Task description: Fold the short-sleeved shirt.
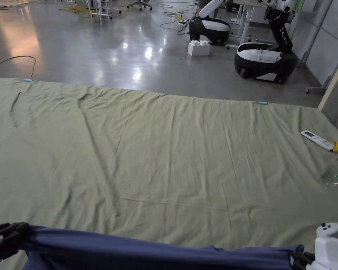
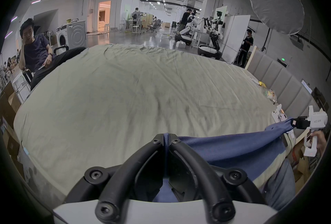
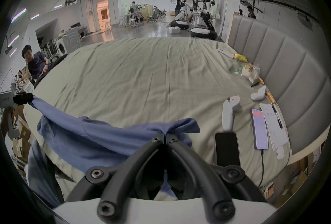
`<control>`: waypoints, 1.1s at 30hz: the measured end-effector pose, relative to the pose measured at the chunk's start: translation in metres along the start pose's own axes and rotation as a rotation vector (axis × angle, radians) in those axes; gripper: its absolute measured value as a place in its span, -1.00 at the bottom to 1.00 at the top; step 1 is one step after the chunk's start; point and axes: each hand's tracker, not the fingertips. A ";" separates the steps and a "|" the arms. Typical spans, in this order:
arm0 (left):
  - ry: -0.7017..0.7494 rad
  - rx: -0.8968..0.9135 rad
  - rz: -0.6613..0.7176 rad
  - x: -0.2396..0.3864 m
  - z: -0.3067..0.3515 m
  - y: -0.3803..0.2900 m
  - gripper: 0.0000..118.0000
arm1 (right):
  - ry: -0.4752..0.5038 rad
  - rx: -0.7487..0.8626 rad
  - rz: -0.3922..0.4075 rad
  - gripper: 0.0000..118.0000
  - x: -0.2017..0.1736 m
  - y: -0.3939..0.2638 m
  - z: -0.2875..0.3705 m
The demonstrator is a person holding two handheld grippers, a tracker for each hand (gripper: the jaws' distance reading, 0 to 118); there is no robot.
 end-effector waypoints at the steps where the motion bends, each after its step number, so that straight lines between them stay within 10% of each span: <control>1: -0.002 -0.017 0.000 0.000 0.002 -0.008 -0.94 | -0.007 -0.033 0.014 -0.97 -0.002 -0.009 0.000; 20: 0.132 -0.264 -0.151 0.008 -0.040 -0.090 -0.90 | -0.091 -0.203 0.108 -0.93 -0.026 -0.087 -0.056; 25: 0.169 -0.204 -0.201 0.015 -0.034 -0.076 -0.02 | -0.118 -0.128 0.070 0.12 -0.034 -0.072 -0.036; 33: 0.124 0.077 -0.160 0.044 -0.028 -0.008 0.11 | -0.161 0.228 -0.004 0.29 -0.063 -0.013 -0.004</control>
